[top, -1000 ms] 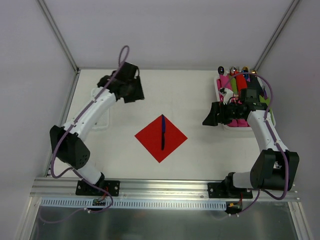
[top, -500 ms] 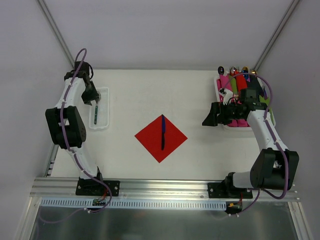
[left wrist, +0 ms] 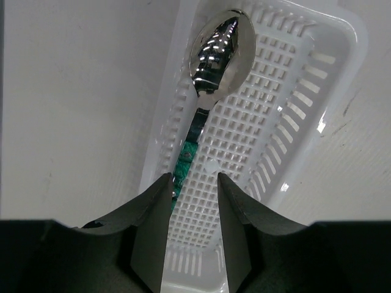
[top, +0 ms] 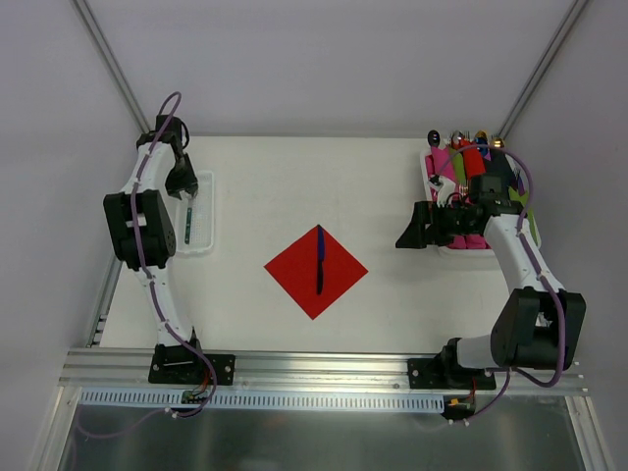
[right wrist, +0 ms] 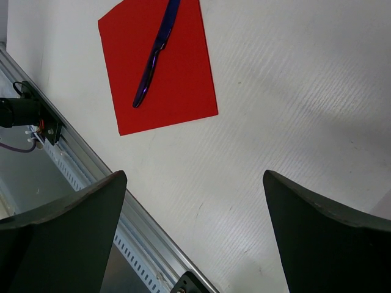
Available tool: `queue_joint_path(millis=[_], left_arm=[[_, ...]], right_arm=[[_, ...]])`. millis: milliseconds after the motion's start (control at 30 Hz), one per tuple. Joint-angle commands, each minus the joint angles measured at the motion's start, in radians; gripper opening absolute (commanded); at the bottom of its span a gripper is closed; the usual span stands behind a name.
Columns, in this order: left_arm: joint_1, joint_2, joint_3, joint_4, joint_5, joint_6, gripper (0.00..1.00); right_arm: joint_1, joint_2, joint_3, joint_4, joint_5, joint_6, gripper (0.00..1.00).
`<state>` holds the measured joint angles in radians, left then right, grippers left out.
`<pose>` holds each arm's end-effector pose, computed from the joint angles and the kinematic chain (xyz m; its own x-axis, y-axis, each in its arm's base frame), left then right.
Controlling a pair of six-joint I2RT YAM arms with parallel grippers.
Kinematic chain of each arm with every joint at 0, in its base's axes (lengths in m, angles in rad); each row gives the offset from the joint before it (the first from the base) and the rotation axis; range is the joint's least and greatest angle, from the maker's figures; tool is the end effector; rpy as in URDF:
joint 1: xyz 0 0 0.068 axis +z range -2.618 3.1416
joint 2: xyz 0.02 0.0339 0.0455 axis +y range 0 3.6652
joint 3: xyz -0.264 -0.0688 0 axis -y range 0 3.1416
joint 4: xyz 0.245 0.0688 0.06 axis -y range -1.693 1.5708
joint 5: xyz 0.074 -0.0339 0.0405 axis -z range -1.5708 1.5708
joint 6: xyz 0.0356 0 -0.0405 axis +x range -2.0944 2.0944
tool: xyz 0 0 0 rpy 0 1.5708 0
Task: Place the utensils on the paper napkin and roll it up
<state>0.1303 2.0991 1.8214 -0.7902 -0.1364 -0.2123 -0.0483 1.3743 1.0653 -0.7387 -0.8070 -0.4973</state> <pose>0.4533 0.0643 0.2363 -0.8084 -0.3165 -0.4962 -0.3724 0.9279 0.0149 0.2703 0.0127 0.2696 -0.6045 -0.3011 -0.7375 -0.7002 0.6424 0.3115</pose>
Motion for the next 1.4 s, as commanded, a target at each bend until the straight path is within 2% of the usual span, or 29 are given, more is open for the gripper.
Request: queue_joint_path(millis=[0, 367, 400, 533, 633, 667, 900, 1033, 1167, 1233, 1300, 1367], left_arm=[[-0.006, 0.055, 0.035, -0.015, -0.029, 0.037, 0.36], [-0.005, 0.177, 0.026, -0.014, -0.032, 0.028, 0.35], [-0.004, 0.182, 0.024, -0.012, -0.026, 0.025, 0.33], [-0.011, 0.179, 0.01, -0.006, 0.004, 0.007, 0.13], [-0.021, 0.158, -0.014, 0.003, 0.017, 0.005, 0.06], [-0.023, 0.153, -0.028, 0.006, 0.015, 0.004, 0.01], [-0.055, 0.012, -0.06, 0.006, 0.006, -0.007, 0.0], [-0.126, -0.184, -0.021, -0.007, -0.048, 0.019, 0.0], [-0.265, -0.28, 0.033, -0.087, -0.006, -0.001, 0.0], [-0.348, -0.316, 0.016, -0.101, 0.021, -0.033, 0.0], [-0.398, -0.341, -0.048, -0.096, 0.081, -0.074, 0.0], [-0.48, -0.364, -0.117, -0.087, 0.077, -0.143, 0.0]], right_arm=[[-0.007, 0.02, 0.016, -0.018, -0.027, -0.007, 0.99], [-0.007, 0.04, 0.027, -0.014, -0.031, -0.015, 0.99], [-0.008, 0.04, 0.028, -0.016, -0.032, -0.015, 0.99], [-0.009, 0.035, 0.027, -0.016, -0.041, -0.015, 0.99], [-0.009, 0.035, 0.033, -0.016, -0.049, -0.007, 0.99], [-0.009, 0.034, 0.035, -0.016, -0.052, -0.004, 0.99], [-0.009, 0.0, 0.038, -0.021, -0.057, 0.012, 0.99], [-0.007, -0.011, 0.042, -0.021, -0.046, 0.04, 0.99], [-0.007, -0.017, 0.035, -0.022, -0.034, 0.059, 0.99], [-0.007, -0.033, 0.015, -0.016, -0.035, 0.075, 0.99], [-0.009, -0.056, -0.013, 0.044, -0.023, 0.155, 0.99], [-0.009, -0.116, -0.08, 0.146, -0.018, 0.206, 0.99]])
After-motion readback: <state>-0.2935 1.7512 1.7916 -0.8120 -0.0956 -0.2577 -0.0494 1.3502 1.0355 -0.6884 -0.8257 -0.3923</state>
